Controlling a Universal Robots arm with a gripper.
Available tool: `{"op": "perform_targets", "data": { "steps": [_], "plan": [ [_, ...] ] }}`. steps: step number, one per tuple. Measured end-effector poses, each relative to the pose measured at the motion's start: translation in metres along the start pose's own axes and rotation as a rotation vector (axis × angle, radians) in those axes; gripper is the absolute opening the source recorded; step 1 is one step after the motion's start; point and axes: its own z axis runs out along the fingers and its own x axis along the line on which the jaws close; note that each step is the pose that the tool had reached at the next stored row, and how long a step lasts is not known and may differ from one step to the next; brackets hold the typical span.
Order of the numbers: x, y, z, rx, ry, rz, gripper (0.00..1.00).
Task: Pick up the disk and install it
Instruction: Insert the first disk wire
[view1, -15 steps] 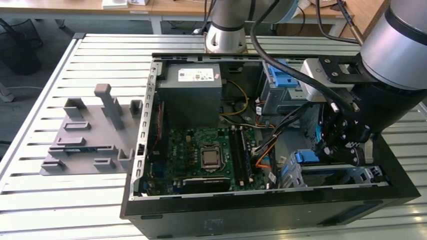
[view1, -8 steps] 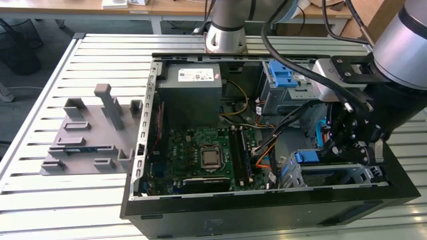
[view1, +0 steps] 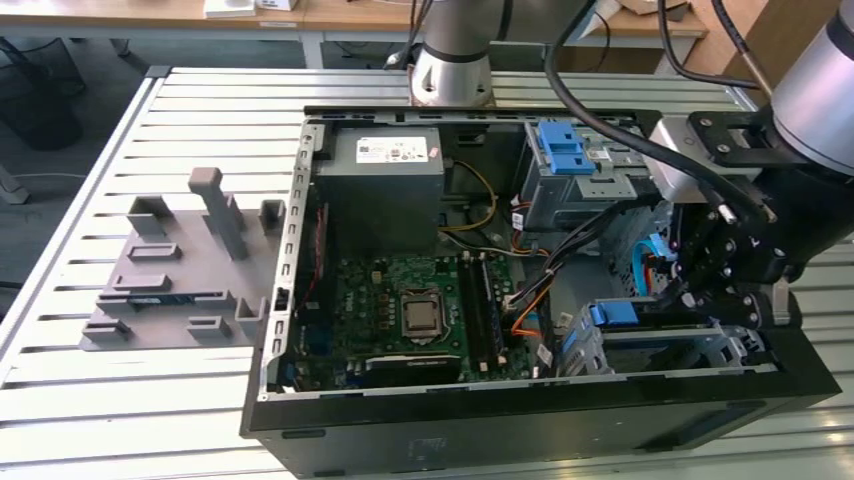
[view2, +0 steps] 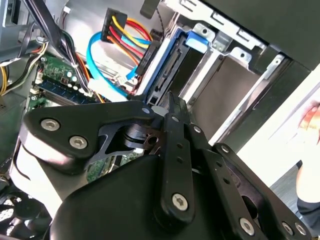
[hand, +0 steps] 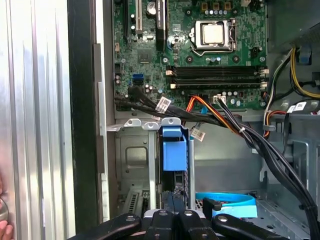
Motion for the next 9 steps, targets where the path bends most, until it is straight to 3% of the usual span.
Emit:
{"op": "perform_targets", "data": {
  "steps": [9],
  "plan": [
    [-0.0011, -0.0032, -0.005, 0.0, -0.0002, 0.0, 0.11]
  ]
}}
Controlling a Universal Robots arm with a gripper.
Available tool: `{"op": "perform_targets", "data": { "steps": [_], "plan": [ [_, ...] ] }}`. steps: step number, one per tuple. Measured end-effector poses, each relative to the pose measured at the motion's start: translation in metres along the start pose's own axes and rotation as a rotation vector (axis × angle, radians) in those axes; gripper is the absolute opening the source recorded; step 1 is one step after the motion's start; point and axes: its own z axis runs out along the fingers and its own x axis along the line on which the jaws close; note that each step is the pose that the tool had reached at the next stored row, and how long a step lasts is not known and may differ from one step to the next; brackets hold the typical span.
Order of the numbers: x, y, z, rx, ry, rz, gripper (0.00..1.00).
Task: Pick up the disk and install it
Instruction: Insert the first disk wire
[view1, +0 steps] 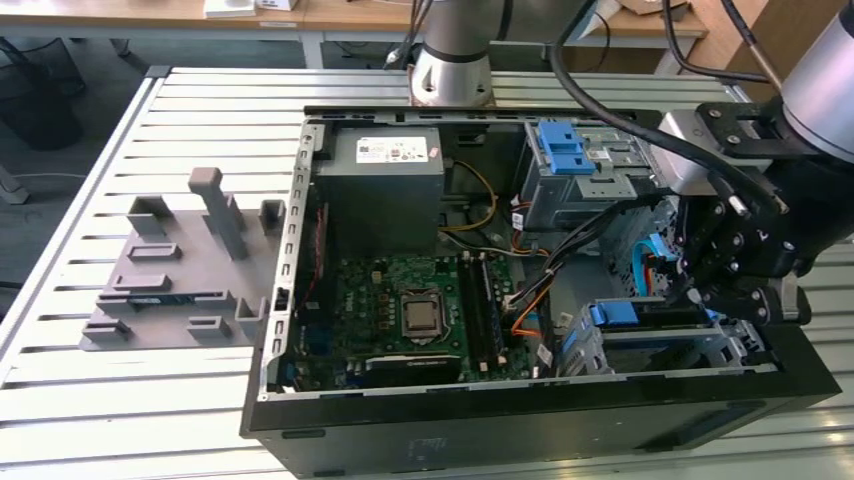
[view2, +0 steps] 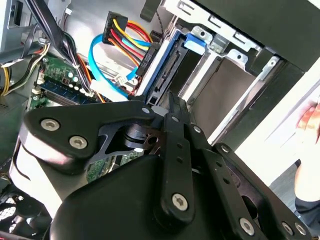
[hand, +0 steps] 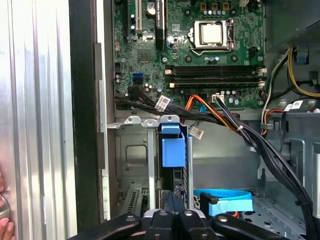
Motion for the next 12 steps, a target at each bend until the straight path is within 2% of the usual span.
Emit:
{"op": "perform_targets", "data": {
  "steps": [3, 5, 8, 12],
  "plan": [
    [-0.0018, -0.0073, 0.0, 0.0, 0.0004, 0.0, 0.11],
    [-0.0035, -0.0099, 0.0001, 0.0, 0.0003, 0.0, 0.11],
    [-0.0068, -0.0101, -0.0002, 0.0, 0.0002, 0.0, 0.11],
    [-0.0111, -0.0101, -0.0045, 0.0001, 0.0002, 0.0, 0.11]
  ]
}}
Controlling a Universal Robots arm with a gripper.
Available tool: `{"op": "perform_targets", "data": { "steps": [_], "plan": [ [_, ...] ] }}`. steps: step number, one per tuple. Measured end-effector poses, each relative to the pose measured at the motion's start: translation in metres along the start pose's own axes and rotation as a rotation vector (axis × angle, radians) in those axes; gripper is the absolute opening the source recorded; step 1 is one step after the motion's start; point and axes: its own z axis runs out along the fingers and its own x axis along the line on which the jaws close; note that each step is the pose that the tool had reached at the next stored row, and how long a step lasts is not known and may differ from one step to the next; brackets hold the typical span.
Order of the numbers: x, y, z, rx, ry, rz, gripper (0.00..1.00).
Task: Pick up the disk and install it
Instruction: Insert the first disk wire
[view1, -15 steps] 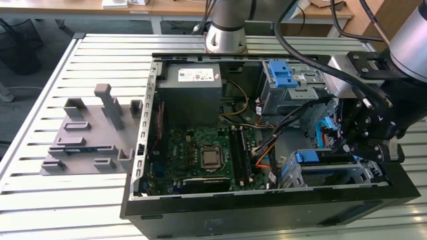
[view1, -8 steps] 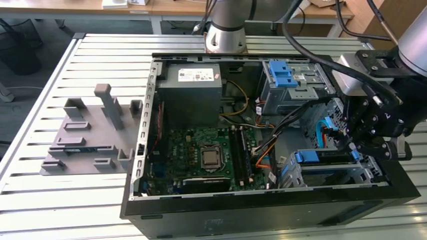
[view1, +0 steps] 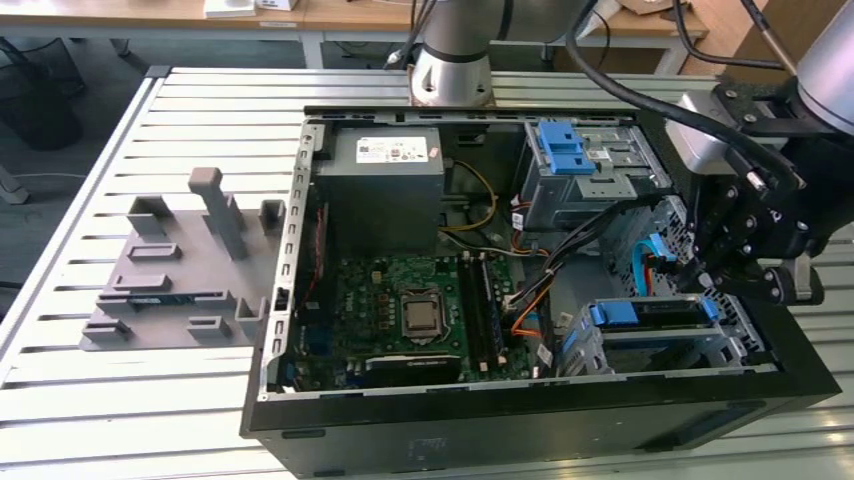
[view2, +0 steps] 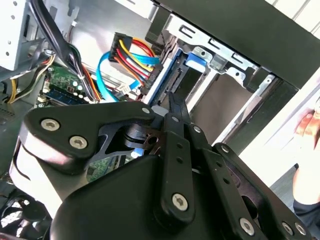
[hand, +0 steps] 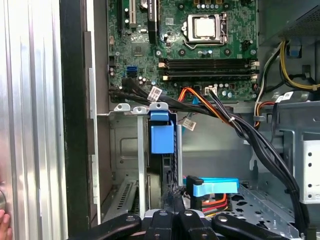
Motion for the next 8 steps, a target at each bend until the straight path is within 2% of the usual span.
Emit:
{"op": "perform_targets", "data": {
  "steps": [6, 8],
  "plan": [
    [-0.0056, -0.0002, -0.0028, 0.0, 0.0, 0.0, 0.11],
    [-0.006, -0.0039, -0.0026, 0.0, 0.0, 0.0, 0.11]
  ]
}}
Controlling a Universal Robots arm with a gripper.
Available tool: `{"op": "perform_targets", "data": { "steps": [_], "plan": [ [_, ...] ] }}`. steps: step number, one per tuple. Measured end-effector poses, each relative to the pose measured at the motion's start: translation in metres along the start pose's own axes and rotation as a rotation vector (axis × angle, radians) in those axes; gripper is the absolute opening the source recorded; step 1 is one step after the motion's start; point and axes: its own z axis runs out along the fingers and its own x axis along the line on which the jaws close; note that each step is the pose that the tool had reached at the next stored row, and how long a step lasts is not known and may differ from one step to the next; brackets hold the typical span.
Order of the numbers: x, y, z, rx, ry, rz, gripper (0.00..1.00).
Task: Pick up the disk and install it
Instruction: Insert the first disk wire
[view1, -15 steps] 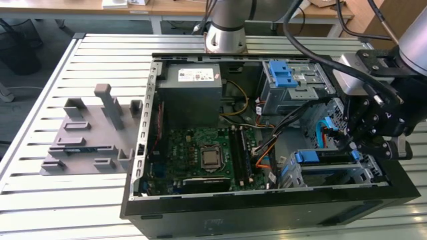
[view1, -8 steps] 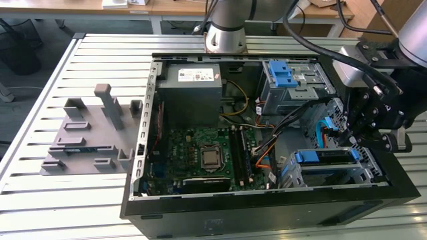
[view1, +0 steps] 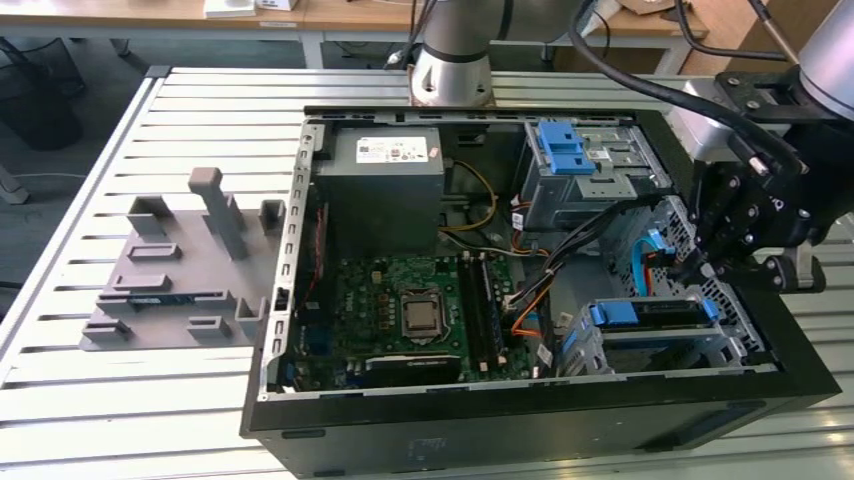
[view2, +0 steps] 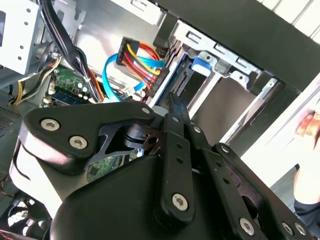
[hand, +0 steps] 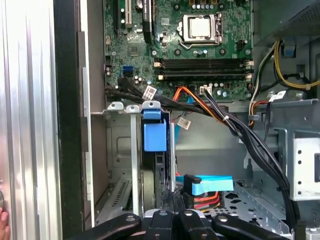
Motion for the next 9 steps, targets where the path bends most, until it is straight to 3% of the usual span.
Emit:
{"op": "perform_targets", "data": {
  "steps": [4, 9],
  "plan": [
    [-0.0005, -0.0075, 0.0, 0.0, 0.0001, 0.0, 0.11],
    [-0.0038, -0.0078, 0.0001, 0.0002, 0.0001, 0.0, 0.11]
  ]
}}
